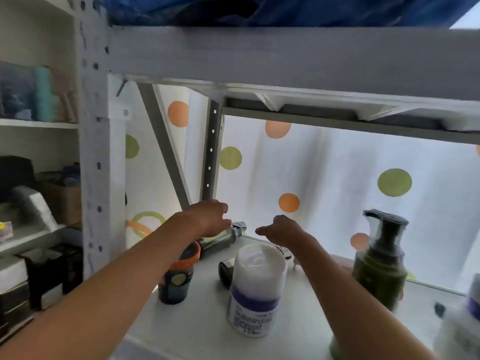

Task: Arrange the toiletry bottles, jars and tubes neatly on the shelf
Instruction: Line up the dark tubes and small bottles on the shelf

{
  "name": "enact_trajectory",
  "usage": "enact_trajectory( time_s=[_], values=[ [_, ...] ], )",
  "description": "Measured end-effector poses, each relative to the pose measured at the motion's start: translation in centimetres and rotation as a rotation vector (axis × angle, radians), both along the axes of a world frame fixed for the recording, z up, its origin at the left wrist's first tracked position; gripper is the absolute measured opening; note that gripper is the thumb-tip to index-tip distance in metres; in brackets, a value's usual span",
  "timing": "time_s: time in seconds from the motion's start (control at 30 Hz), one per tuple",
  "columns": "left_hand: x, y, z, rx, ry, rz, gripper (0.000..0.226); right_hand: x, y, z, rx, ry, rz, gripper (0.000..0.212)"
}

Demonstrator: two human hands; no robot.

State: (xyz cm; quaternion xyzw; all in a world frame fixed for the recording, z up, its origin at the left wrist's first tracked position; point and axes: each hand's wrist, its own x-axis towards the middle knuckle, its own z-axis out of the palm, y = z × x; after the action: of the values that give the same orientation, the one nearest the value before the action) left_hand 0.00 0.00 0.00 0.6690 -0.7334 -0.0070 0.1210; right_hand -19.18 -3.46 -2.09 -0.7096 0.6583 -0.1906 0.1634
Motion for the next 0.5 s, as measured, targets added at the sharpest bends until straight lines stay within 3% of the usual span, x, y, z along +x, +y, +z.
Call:
enact_trajectory(
  time_s=[0.1, 0.2, 0.33, 0.5],
  values=[
    [-0.3, -1.7, -0.6, 0.144, -0.109, 0.057, 0.048, -0.2, -0.7, -0.6, 0.032, 0.142, -0.07, 0.014],
    [-0.6, -2.9, -1.3, 0.281, -0.173, 0.134, 0.05, 0.2, -1.4, -1.3, 0.149, 0.145, -0.103, 0.005],
    [-0.9, -4.1, -1.6, 0.378, -0.268, 0.174, 0.055, 0.5, -2.2, -1.9, 0.232, 0.106, -0.061, 0.023],
    [-0.4, -5.2, -3.1, 0.393, -0.248, 0.158, 0.058, 1.1, -3.4, -2.2, 0.219, 0.132, -0.018, 0.028]
  ],
)
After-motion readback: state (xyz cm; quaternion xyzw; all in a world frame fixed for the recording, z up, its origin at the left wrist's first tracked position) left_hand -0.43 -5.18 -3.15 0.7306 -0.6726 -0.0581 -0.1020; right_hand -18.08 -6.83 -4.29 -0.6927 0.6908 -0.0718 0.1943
